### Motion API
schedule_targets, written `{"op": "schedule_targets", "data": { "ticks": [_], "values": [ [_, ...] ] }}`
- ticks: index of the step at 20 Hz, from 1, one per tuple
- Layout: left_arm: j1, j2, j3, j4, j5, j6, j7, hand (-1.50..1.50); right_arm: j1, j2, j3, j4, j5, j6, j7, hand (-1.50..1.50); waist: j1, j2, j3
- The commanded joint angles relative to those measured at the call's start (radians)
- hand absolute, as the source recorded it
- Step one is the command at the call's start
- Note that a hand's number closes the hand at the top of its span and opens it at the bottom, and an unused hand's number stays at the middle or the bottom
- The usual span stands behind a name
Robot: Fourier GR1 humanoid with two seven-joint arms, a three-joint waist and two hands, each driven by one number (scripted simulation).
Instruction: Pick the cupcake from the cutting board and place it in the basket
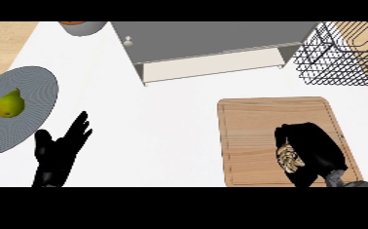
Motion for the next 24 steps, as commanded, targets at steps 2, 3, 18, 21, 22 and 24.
{"op": "schedule_targets", "data": {
  "ticks": [2,3,18,21,22,24],
  "values": [
    [0.045,0.014,-0.013,0.013,-0.001,-0.029,0.066,0.00,-0.105,0.163,0.036,0.039,0.070,0.030,0.181,1.50,0.012,0.013,-0.008],
    [-0.030,-0.029,-0.015,0.136,-0.021,-0.008,0.018,0.00,-0.124,0.175,0.029,0.078,0.076,0.018,0.178,1.50,0.003,0.016,-0.009],
    [0.026,0.013,0.037,0.057,0.004,-0.015,0.058,0.00,-0.251,0.458,-0.337,-0.394,-0.284,-0.162,0.341,1.50,-0.026,0.008,-0.009],
    [0.021,-0.027,-0.002,0.068,-0.016,-0.007,0.050,0.00,-0.417,0.416,-0.457,-0.395,-0.335,-0.094,0.483,1.50,-0.011,0.011,-0.009],
    [0.025,-0.017,0.013,0.074,-0.018,-0.005,0.039,0.00,-0.461,0.356,-0.516,-0.406,-0.355,-0.043,0.530,1.50,-0.013,0.011,-0.010],
    [0.045,-0.004,0.003,0.024,-0.034,-0.004,0.060,0.00,-0.455,0.288,-0.603,-0.424,-0.409,-0.012,0.528,1.50,-0.012,0.009,-0.008]
  ]
}}
